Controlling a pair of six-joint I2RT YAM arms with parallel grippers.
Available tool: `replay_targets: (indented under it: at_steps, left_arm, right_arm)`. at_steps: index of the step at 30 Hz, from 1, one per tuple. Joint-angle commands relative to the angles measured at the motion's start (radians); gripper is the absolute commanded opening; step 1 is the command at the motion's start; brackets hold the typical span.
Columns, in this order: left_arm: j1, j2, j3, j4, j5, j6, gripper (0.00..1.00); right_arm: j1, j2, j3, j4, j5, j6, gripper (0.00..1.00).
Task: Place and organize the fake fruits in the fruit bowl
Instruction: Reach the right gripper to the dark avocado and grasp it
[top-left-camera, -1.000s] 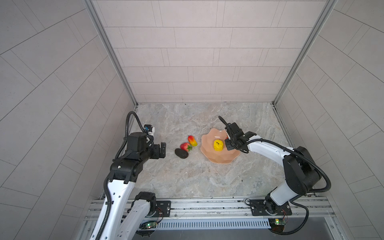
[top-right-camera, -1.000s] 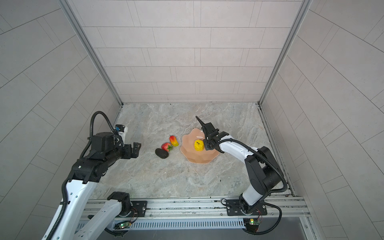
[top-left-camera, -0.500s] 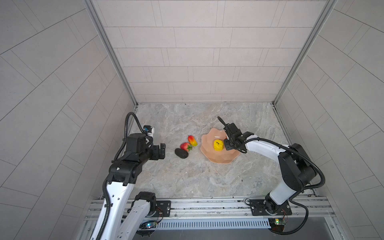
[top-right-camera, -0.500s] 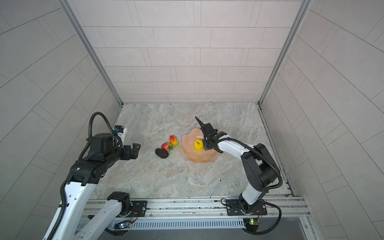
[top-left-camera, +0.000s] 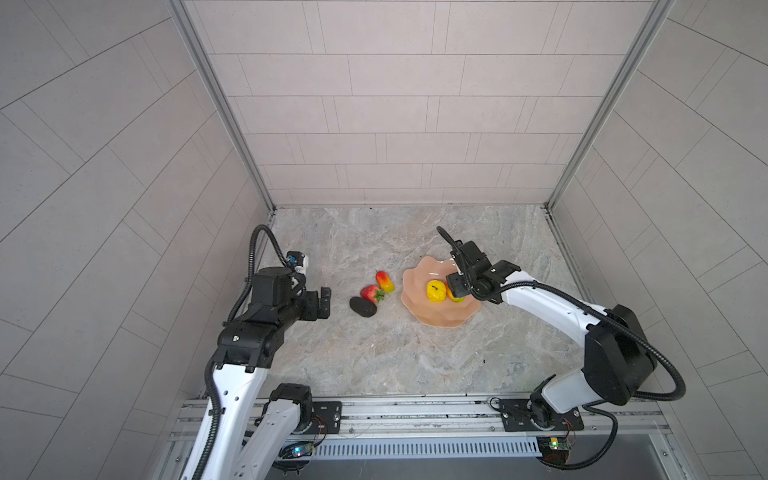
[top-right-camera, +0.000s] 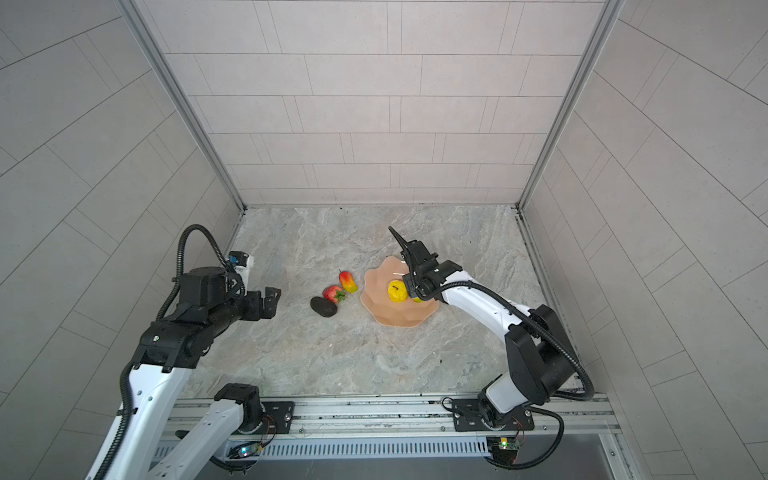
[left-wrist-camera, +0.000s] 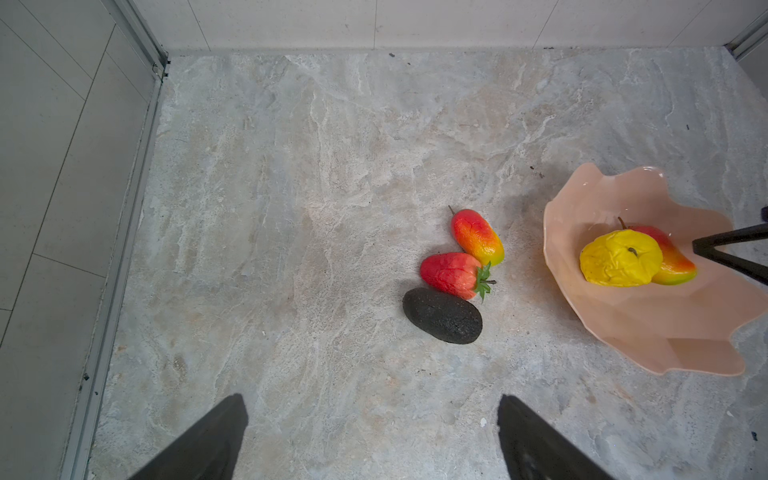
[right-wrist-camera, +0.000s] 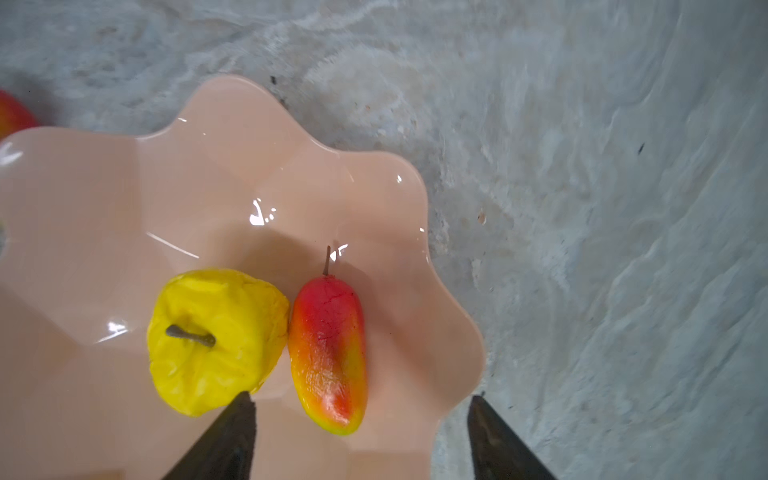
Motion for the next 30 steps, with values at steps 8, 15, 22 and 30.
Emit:
replay_targets:
  at_steps: [8,15,22,30]
  left_arm:
    - [0.000,-0.020,0.030,-0.036,-0.002,-0.004,1.00]
    - [0.000,-0.025,0.083,-0.080,-0.007,-0.003,1.00]
    - [0.000,-0.029,0.106,-0.107,-0.012,0.004,1.00]
    - [0.001,-0.025,0.110,-0.111,-0.011,0.005,1.00]
  right_arm:
    - [0.221,0.151,0.258,-0.010,-0.098,-0.029,0.99]
    - [0.358,0.452,0.515,0.021,-0.183,-0.039,0.99]
    - [0.432,0.663,0.680,0.033,-0.254,-0.017,0.87]
    - [0.431,0.762,0.720,0.033,-0.253,-0.009,0.73]
